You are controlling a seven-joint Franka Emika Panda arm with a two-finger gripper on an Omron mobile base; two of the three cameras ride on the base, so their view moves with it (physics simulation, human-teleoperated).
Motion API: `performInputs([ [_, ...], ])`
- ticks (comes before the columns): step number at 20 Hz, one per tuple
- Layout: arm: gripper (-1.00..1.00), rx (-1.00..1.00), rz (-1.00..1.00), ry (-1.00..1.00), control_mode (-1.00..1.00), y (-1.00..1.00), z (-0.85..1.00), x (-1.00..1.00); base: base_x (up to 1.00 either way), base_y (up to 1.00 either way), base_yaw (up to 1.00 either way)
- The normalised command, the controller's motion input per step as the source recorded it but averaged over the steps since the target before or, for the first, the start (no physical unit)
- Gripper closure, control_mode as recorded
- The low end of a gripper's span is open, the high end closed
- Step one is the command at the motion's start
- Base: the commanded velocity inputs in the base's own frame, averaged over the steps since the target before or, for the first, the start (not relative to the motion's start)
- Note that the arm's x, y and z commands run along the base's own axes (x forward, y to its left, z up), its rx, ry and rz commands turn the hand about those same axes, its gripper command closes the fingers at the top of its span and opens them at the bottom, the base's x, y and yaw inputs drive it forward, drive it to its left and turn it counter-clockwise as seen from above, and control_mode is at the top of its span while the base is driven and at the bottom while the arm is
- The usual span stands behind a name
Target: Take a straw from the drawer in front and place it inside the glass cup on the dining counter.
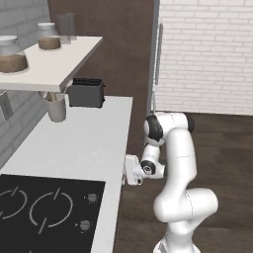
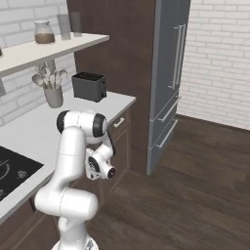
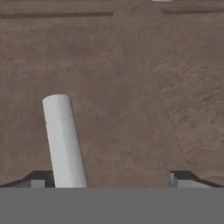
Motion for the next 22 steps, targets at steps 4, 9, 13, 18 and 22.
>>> performInputs([
  [4, -1.00, 0.00, 0.00, -0.02, -1.00, 0.17, -0.17, 0.33, 0.00, 0.00, 0.00],
  [9, -1.00, 0.00, 0.00, -0.05, -1.00, 0.22, -0.04, 0.32, 0.00, 0.00, 0.00],
  [13, 1.00, -0.01, 0.00, -0.04, -1.00, 0.35, 0.00, 0.14, 0.00, 0.00, 0.00],
  [18, 1.00, 0.00, 0.00, -0.01, -1.00, 0.08, 0.00, 0.01, 0.00, 0.00, 0.00],
  [22, 1.00, 0.00, 0.00, 0.00, -1.00, -0.08, 0.00, 0.00, 0.00, 0.00, 0.00],
])
